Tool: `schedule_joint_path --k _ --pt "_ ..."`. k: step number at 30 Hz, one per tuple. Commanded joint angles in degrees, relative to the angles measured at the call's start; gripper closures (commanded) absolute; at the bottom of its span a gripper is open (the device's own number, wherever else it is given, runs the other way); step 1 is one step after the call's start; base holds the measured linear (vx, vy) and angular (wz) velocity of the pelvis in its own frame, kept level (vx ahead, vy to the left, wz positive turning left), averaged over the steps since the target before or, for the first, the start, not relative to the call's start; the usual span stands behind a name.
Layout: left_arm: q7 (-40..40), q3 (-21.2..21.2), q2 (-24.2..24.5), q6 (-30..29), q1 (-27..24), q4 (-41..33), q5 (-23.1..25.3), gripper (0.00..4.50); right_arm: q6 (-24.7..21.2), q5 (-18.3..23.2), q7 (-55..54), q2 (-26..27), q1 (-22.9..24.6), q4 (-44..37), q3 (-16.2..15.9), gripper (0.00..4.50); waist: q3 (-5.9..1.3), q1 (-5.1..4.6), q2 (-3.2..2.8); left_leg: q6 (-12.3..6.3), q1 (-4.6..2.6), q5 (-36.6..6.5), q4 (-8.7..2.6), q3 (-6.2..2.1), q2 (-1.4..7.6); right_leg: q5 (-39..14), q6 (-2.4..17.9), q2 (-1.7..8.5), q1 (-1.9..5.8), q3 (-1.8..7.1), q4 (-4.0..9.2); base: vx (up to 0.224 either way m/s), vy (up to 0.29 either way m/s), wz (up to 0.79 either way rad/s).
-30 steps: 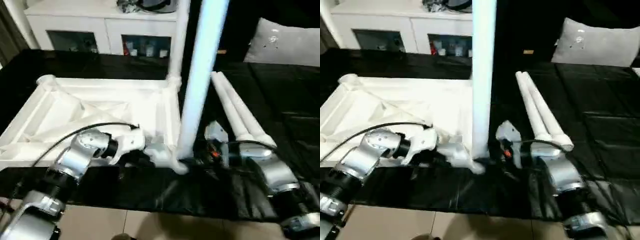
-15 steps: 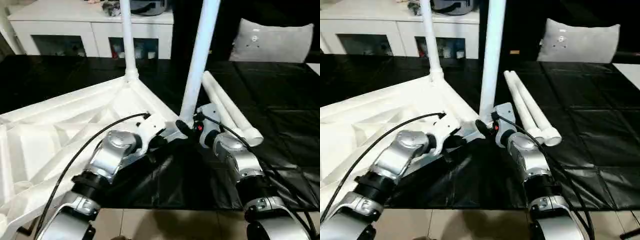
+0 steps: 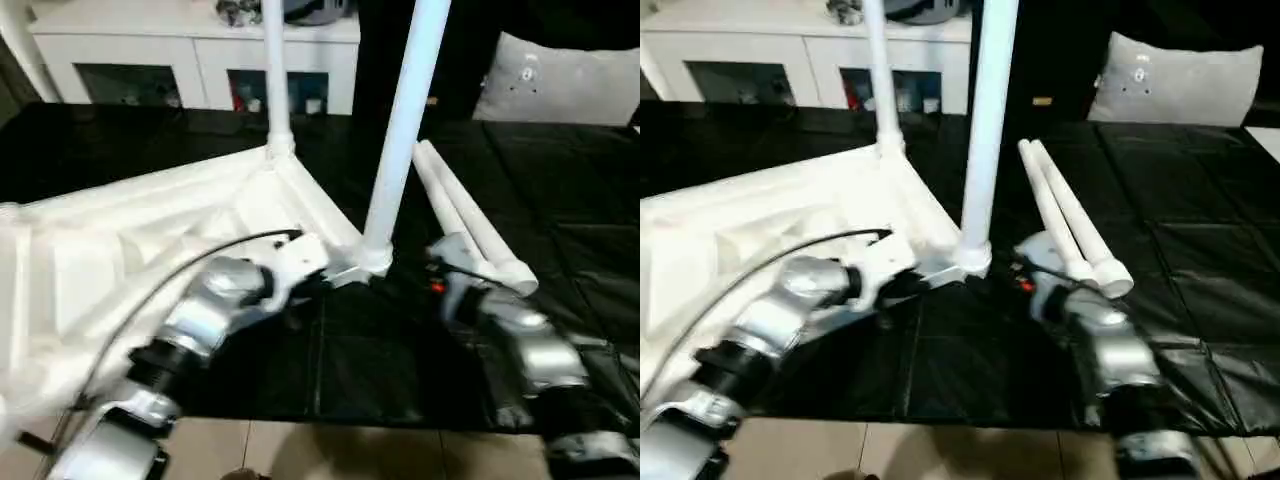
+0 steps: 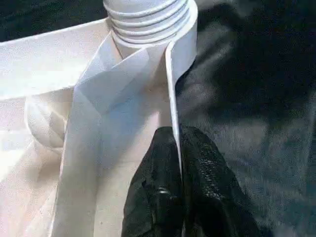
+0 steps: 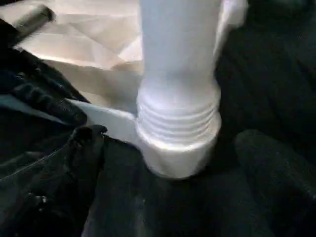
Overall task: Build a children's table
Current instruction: Rotate leg to tighten
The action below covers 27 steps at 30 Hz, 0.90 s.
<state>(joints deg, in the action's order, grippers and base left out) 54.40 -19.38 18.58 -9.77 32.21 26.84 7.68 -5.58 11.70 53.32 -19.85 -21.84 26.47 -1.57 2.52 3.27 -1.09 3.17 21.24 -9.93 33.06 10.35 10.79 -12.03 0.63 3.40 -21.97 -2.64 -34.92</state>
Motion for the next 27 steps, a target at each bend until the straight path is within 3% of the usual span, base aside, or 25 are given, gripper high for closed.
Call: schedule_joint_path --k 1,4,6,9,10,14,15,22,27 --pt "4.4 -3.4 0.7 2.1 -0.8 0.6 0.3 4.5 0.3 0.9 3.3 -1.1 -0.2 -2.0 -0.4 0.05 -3.15 0.17 0.27 -3.16 -0.59 -13.0 -3.64 -1.06 2.53 -10.0 11.5 4.48 2.12 2.44 4.78 0.0 0.0 0.0" --pt "13.5 -5.6 3.9 6.1 -0.9 1.0 -1.2 4.5 3.5 -0.9 10.5 -5.5 -0.4 -2.8 -4.0 0.05 -3.4 0.68 0.25 -4.23 -0.75 -10.3 -3.19 -0.71 2.63 -3.5 14.2 4.41 2.2 2.42 4.07 0.0 0.0 0.0" --pt "16.5 -6.3 5.2 7.9 -0.4 1.6 -1.2 4.5 3.7 -1.3 13.4 -6.5 -0.8 -2.7 -5.4 0.05 -3.31 0.9 0.27 -4.69 -0.55 -9.5 -3.13 -0.58 2.58 -2.0 14.7 4.35 2.34 2.33 3.82 0.0 0.0 0.0" --pt "19.3 -7.0 6.3 9.8 0.2 2.1 -1.1 4.5 3.8 -1.8 15.6 -7.1 -1.3 -2.4 -6.6 0.05 -3.13 1.36 0.29 -4.41 -0.75 -10.8 -3.32 -0.65 2.76 -5.5 14.2 4.55 2.19 2.26 4.09 0.0 0.0 0.0" --pt "20.1 -7.2 6.6 10.3 0.4 2.3 -1.0 4.5 3.7 -1.8 16.2 -7.2 -1.4 -2.3 -7.0 0.32 -3.12 1.53 0.29 -3.84 -0.94 -11.5 -3.34 -0.58 2.85 -6.8 14.1 4.6 2.08 2.38 4.14 0.0 0.0 0.0" --pt "24.2 -8.7 8.0 13.6 1.6 3.3 -0.6 4.5 3.9 -2.6 18.7 -7.1 -2.5 -1.8 -9.1 0.46 -3.02 1.73 0.43 -2.8 -0.98 -12.9 -3.55 -0.67 2.86 -9.4 13.6 4.66 2.02 2.39 4.29 0.0 0.0 0.0" --pt "24.7 -8.9 8.2 14.0 1.8 3.4 -0.7 4.5 3.8 -2.5 19.1 -6.9 -2.5 -1.9 -9.5 0.75 -3.05 1.73 0.4 -2.6 -0.96 -12.9 -3.58 -0.68 2.9 -9.1 13.5 4.69 2.03 2.45 4.19 0.0 0.0 0.0" --pt "27.6 -9.5 8.1 16.0 2.0 3.5 -1.2 4.5 3.8 -1.9 20.7 -5.9 -2.7 -1.8 -10.9 1.24 -3.27 1.88 0.39 -3.11 -0.84 -10.9 -3.37 -0.63 2.85 -6.0 14.1 4.67 2.18 2.39 3.81 0.0 0.0 0.0" --pt "28.1 -9.6 7.8 17.2 2.5 4.7 -1.4 4.5 4.1 -2.0 20.8 -5.4 -2.6 -1.4 -11.2 1.65 -3.21 1.89 0.3 -2.66 -0.9 -11.7 -3.45 -0.66 2.82 -7.3 13.9 4.7 2.21 2.39 3.95 0.0 0.0 0.0"
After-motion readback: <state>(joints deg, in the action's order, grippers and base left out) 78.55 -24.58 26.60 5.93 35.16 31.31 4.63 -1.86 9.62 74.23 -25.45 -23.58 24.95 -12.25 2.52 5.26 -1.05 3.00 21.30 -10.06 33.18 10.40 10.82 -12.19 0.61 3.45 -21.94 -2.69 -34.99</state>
